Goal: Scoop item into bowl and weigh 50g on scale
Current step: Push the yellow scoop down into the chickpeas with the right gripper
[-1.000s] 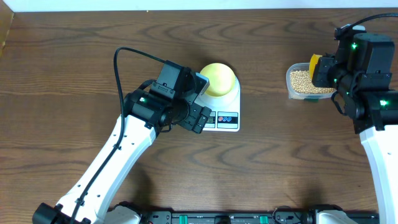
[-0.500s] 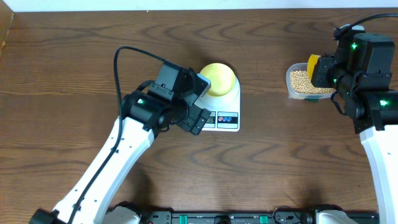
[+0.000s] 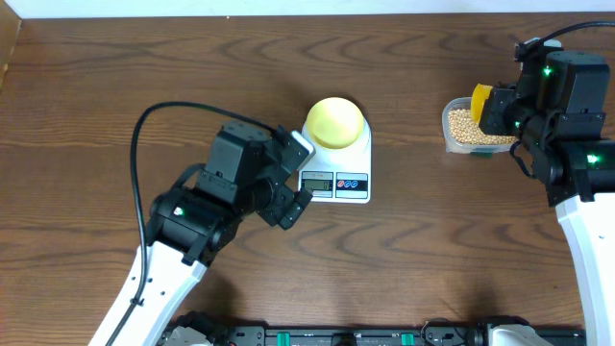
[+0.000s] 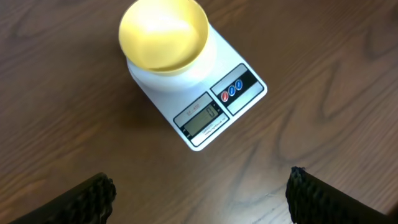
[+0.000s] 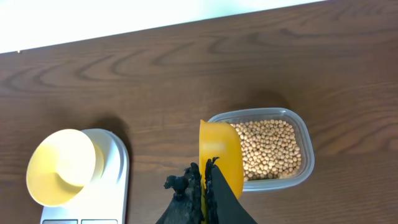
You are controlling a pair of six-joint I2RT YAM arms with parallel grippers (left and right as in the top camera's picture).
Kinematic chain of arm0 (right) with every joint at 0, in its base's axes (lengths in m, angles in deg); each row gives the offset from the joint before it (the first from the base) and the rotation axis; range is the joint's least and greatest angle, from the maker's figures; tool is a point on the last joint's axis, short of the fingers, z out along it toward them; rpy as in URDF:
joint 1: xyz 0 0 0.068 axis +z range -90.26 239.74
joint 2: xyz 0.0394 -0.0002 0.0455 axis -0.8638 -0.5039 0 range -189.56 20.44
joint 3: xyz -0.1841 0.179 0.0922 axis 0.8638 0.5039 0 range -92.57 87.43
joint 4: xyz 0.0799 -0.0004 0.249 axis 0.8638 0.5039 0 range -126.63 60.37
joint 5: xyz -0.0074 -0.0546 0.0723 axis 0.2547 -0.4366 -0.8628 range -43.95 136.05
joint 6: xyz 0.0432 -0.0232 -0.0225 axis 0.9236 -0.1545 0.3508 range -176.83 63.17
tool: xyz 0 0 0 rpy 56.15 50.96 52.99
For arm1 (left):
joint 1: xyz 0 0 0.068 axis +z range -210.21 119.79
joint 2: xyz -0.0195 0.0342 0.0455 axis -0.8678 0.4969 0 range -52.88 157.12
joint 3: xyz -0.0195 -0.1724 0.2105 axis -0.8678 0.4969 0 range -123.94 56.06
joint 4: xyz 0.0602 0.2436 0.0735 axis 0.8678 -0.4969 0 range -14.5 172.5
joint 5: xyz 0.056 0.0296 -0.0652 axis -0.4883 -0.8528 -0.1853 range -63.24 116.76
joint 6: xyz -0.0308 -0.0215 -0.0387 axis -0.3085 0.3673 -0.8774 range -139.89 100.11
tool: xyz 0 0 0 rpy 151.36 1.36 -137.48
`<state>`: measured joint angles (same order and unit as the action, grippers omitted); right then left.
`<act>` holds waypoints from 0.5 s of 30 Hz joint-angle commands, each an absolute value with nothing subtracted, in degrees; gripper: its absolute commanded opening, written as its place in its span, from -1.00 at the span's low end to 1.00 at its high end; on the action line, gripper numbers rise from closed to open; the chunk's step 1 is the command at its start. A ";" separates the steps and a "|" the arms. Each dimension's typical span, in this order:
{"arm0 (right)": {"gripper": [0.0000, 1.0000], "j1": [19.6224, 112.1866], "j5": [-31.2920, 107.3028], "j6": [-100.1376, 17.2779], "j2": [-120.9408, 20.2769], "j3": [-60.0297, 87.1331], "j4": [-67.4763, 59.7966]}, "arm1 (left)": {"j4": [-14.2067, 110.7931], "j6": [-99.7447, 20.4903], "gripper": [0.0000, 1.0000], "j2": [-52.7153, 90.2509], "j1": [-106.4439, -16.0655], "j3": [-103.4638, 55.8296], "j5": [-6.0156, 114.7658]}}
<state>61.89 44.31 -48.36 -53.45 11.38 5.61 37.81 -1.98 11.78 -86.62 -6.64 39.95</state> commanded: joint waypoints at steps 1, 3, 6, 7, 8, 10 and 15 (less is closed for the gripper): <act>-0.98 62.79 43.94 -47.66 -53.60 10.28 5.57 | 39.01 -0.40 0.79 10.39 -86.25 -5.44 39.40; -0.98 62.79 43.94 -47.68 -53.60 10.28 5.59 | 39.76 -0.38 0.80 10.34 -86.25 -5.39 39.40; -0.98 62.77 43.96 -47.70 -53.60 10.28 5.59 | 40.35 -0.40 0.80 10.34 -86.25 -5.39 39.42; -0.98 62.77 43.96 -47.70 -53.60 10.28 5.59 | 40.44 -0.43 0.80 10.34 -86.25 -5.39 39.42; -0.98 62.77 43.96 -47.70 -53.62 10.28 5.59 | 40.44 -0.43 0.80 10.34 -86.25 -5.39 39.42; -0.98 62.77 43.98 -47.81 -53.62 10.28 5.57 | 40.33 -0.43 0.79 10.41 -86.25 -5.39 39.40; -0.98 62.20 43.96 -50.70 -53.62 10.28 5.61 | 39.45 -0.43 0.80 10.45 -86.25 -5.39 39.40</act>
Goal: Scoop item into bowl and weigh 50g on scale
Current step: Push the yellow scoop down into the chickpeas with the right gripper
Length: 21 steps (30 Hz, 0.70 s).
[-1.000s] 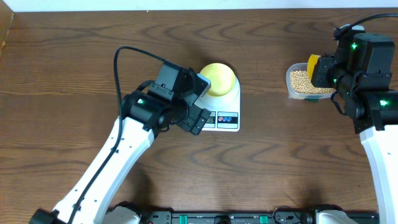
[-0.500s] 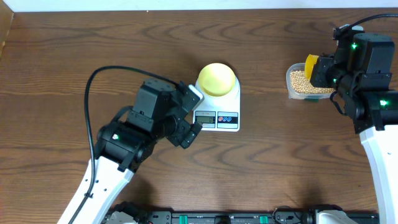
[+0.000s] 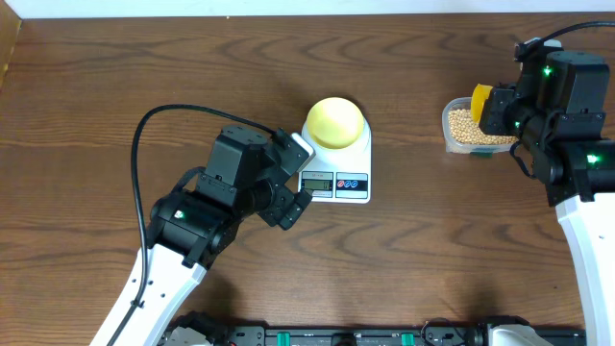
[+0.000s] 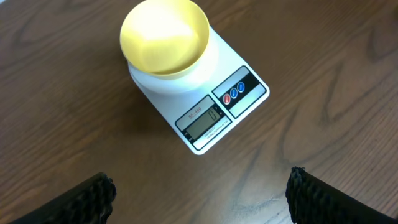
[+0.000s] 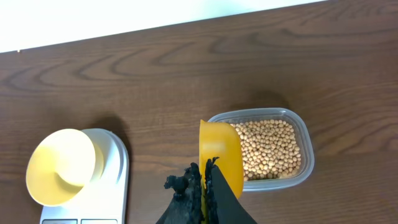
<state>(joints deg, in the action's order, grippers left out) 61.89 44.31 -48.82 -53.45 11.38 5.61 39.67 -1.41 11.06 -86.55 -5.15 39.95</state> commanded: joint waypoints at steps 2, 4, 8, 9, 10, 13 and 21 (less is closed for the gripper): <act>-0.98 61.41 43.94 -51.40 -53.73 10.28 5.55 | 39.45 -0.43 0.80 10.45 -86.25 -5.39 39.40; -0.98 60.32 43.94 -51.88 -53.97 10.28 5.53 | 39.47 -0.43 0.79 10.45 -86.25 -5.39 39.40; -0.98 57.22 39.55 -56.53 -54.82 10.28 5.59 | 40.22 -0.49 0.80 10.45 -86.25 -5.39 39.45; -0.98 56.34 37.69 -57.47 -55.11 10.28 5.64 | 40.52 -0.89 0.80 10.45 -86.25 -5.39 39.71; -0.98 55.34 35.81 -58.22 -55.44 10.28 5.61 | 41.11 -1.87 0.79 10.45 -86.27 -5.39 39.75; -0.98 52.98 33.30 -58.61 -56.31 10.28 5.44 | 42.97 -5.32 0.79 10.45 -86.25 -5.39 39.82; -0.98 50.94 31.04 -61.32 -56.83 10.28 5.46 | 43.76 -6.04 0.79 10.45 -86.25 -5.39 39.80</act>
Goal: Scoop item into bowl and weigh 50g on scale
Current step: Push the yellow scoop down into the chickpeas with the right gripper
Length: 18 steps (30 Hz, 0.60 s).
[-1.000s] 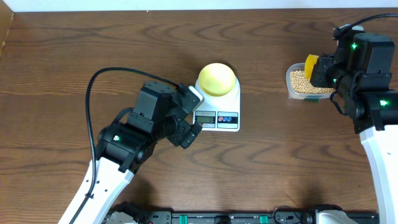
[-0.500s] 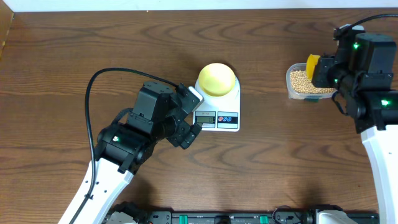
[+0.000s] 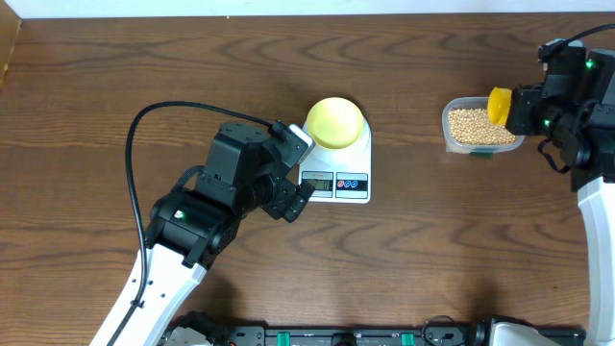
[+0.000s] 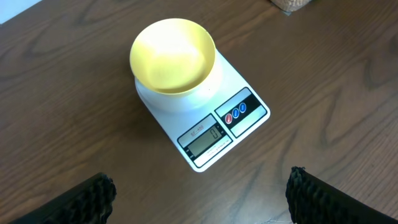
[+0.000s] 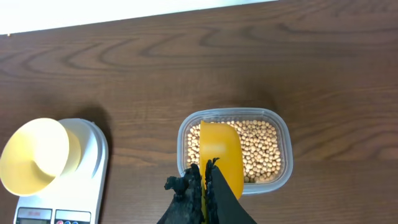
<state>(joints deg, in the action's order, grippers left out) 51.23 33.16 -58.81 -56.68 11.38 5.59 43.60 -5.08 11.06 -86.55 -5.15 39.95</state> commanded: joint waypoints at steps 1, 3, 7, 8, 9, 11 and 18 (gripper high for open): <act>-0.98 50.94 31.07 -61.95 -56.83 10.28 5.59 | 43.76 -6.04 0.80 10.45 -86.25 -5.39 39.80; -0.98 50.92 31.11 -63.35 -56.83 10.28 5.90 | 43.76 -6.04 0.79 10.45 -86.25 -5.39 39.80; -0.98 50.72 33.56 -64.40 -57.40 10.28 6.01 | 43.76 -6.04 0.79 10.45 -86.25 -5.39 39.80; -0.98 50.68 34.72 -64.38 -57.84 10.28 6.03 | 43.76 -6.04 0.79 10.45 -86.25 -5.39 39.80; -0.98 50.64 35.85 -64.38 -58.47 10.28 6.05 | 43.76 -6.04 0.79 10.45 -86.25 -5.39 39.80; -0.98 50.55 36.68 -64.38 -59.81 10.28 6.05 | 43.76 -6.04 0.80 10.45 -86.25 -5.39 39.80; -0.98 50.33 39.44 -64.36 -65.75 10.28 4.26 | 43.76 -6.04 0.79 10.45 -86.25 -5.39 39.80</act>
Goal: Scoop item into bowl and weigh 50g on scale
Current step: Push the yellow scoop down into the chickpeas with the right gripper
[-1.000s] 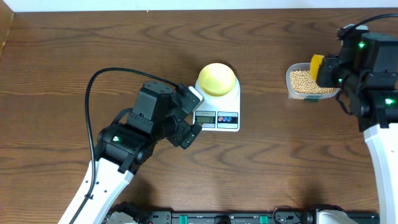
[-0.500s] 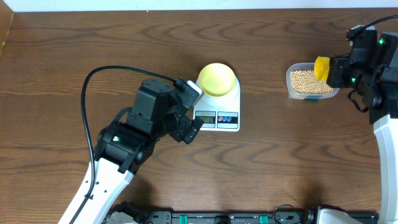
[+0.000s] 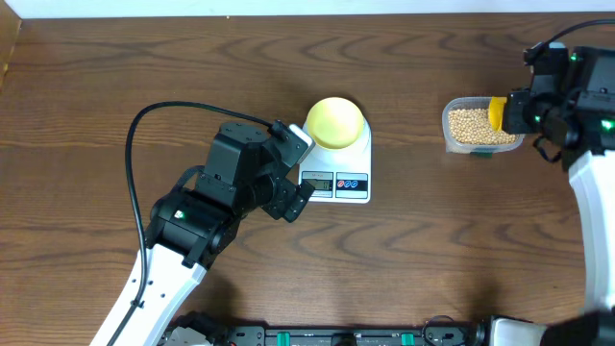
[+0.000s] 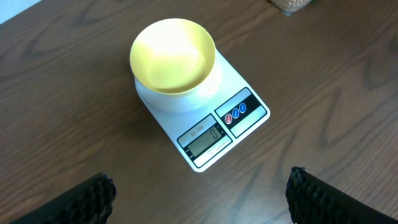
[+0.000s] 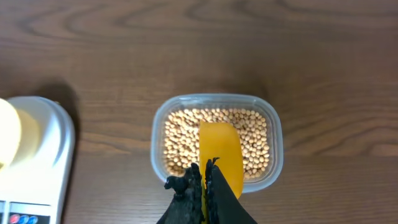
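Observation:
An empty yellow bowl (image 3: 335,122) stands on the white digital scale (image 3: 336,179), also seen in the left wrist view as bowl (image 4: 172,55) and scale (image 4: 221,124). A clear tub of soybeans (image 3: 473,128) sits at the right. My right gripper (image 5: 204,177) is shut on a yellow scoop (image 5: 220,152), which hangs over the middle of the tub (image 5: 214,140). My left gripper (image 4: 199,196) stands open, low and near the front of the scale, with nothing between its fingers (image 4: 87,198).
The brown wooden table (image 3: 192,77) carries only the scale and the tub. The left arm's black cable (image 3: 144,163) loops over the table's left half. A pale wall strip runs along the far edge.
My right gripper has moved with the scoop toward the tub's centre and closer to the beans. The left gripper and the scale have not moved.
The right gripper held the scoop at the tub's left edge while the left gripper hovered open near the scale. The left wrist then drew back a little from the scale. The scoop shifted right over the tub, and now sits over its middle.

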You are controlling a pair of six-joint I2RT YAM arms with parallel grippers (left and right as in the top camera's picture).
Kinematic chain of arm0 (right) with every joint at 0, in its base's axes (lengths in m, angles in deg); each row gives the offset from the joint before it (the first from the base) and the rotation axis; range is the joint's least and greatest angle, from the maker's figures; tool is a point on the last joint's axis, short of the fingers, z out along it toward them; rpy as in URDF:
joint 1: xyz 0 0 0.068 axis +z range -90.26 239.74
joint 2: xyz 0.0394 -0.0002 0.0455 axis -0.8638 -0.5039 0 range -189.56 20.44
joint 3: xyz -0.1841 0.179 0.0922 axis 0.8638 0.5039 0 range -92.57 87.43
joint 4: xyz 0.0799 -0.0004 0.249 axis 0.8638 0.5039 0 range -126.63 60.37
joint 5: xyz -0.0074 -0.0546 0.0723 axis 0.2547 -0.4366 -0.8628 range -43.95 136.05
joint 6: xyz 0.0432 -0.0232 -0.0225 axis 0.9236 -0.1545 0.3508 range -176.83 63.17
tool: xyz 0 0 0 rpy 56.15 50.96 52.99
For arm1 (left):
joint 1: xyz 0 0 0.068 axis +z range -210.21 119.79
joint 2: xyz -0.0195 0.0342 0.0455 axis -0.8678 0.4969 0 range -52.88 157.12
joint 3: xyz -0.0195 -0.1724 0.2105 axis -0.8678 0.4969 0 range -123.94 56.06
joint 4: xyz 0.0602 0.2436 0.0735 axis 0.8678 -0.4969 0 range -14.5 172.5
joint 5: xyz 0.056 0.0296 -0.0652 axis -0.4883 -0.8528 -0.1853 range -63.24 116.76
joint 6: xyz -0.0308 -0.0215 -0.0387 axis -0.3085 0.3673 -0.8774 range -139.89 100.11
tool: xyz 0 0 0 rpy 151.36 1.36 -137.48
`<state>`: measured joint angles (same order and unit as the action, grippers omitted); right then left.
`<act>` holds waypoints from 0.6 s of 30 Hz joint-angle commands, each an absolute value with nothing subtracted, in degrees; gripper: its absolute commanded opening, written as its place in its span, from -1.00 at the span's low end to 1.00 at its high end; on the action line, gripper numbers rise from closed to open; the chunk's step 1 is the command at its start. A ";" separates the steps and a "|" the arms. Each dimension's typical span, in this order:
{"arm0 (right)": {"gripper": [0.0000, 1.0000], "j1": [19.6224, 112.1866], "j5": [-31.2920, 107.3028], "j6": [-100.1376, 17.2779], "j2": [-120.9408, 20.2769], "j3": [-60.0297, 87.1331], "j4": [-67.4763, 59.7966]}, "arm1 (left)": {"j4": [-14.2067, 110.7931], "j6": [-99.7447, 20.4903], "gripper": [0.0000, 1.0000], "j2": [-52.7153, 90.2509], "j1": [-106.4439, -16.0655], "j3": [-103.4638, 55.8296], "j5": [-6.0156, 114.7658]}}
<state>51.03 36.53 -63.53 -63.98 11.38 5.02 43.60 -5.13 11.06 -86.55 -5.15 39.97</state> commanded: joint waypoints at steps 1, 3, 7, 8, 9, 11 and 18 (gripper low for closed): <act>-0.98 50.33 40.33 -64.36 -66.63 10.28 3.78 | 43.76 -6.04 0.80 10.45 -86.25 -5.39 39.80; -0.98 50.33 41.73 -64.38 -68.37 10.28 2.79 | 43.76 -6.04 0.80 10.45 -86.25 -5.39 39.80; -0.98 50.33 42.91 -64.42 -70.95 10.28 1.07 | 43.76 -6.04 0.79 10.45 -86.25 -5.39 39.80; -0.98 50.33 43.09 -64.45 -71.43 10.28 0.83 | 43.76 -6.04 0.80 10.45 -86.25 -5.39 39.80; -0.98 50.33 43.33 -64.53 -71.74 10.28 0.80 | 43.76 -6.04 0.79 10.45 -86.25 -5.39 39.80; -0.98 50.33 45.01 -64.66 -72.35 10.28 0.80 | 43.76 -6.04 0.79 10.45 -86.25 -5.39 39.80; -0.98 50.35 48.05 -64.84 -75.04 10.28 0.91 | 43.76 -6.04 0.80 10.45 -86.25 -5.39 39.80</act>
